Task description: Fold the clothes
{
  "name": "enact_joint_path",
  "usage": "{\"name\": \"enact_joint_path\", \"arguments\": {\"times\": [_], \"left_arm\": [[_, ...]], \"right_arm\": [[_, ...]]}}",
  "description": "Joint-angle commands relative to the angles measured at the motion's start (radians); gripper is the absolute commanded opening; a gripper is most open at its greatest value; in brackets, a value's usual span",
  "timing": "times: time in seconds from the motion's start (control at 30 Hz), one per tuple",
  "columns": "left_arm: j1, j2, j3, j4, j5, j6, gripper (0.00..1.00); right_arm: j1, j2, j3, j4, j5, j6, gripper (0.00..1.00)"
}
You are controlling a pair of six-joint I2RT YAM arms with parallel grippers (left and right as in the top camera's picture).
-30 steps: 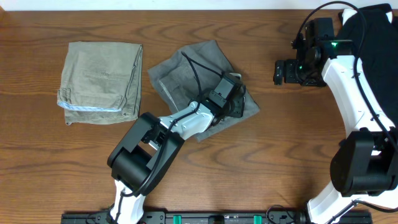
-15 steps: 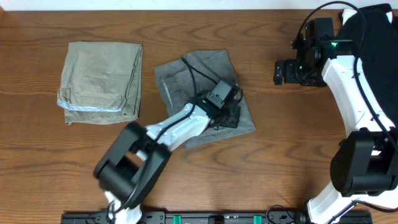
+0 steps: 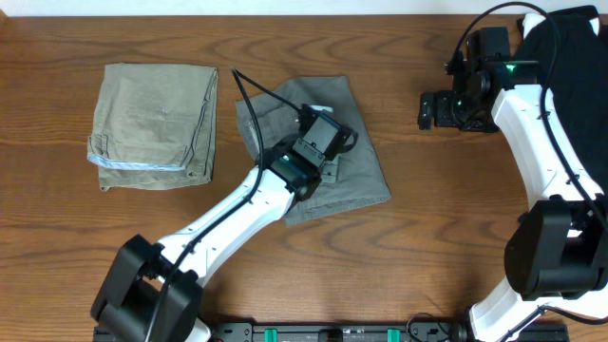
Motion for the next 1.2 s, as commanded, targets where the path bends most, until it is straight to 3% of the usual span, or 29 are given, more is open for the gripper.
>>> {"name": "enact_joint_path", "arguments": {"times": [0.0, 0.33, 0.63, 0.93, 1.17], "left_arm": [[0.056, 0.031, 0.002, -0.028, -0.119, -0.037, 0.67], [0.205, 0.147, 0.002, -0.006, -0.016, -0.067, 0.69], [0.222, 0.273, 0.002, -0.002, -0.017, -0.115, 0.74], [0.224, 0.283, 0.002, -0.005, -0.017, -0.117, 0.82], [0.242, 0.283, -0.017, -0.003, 0.045, -0.206, 0.86]], "right_arm": [[0.003, 0.0, 0.0, 0.0, 0.006, 0.005, 0.99], [0.003, 0.0, 0.0, 0.001, 0.006, 0.006, 0.99], [0.003, 0.0, 0.0, 0.002, 0.006, 0.006, 0.99], [0.003, 0.0, 0.0, 0.002, 0.006, 0.006, 0.99], [0.003, 0.0, 0.0, 0.0, 0.006, 0.006, 0.99]]}}
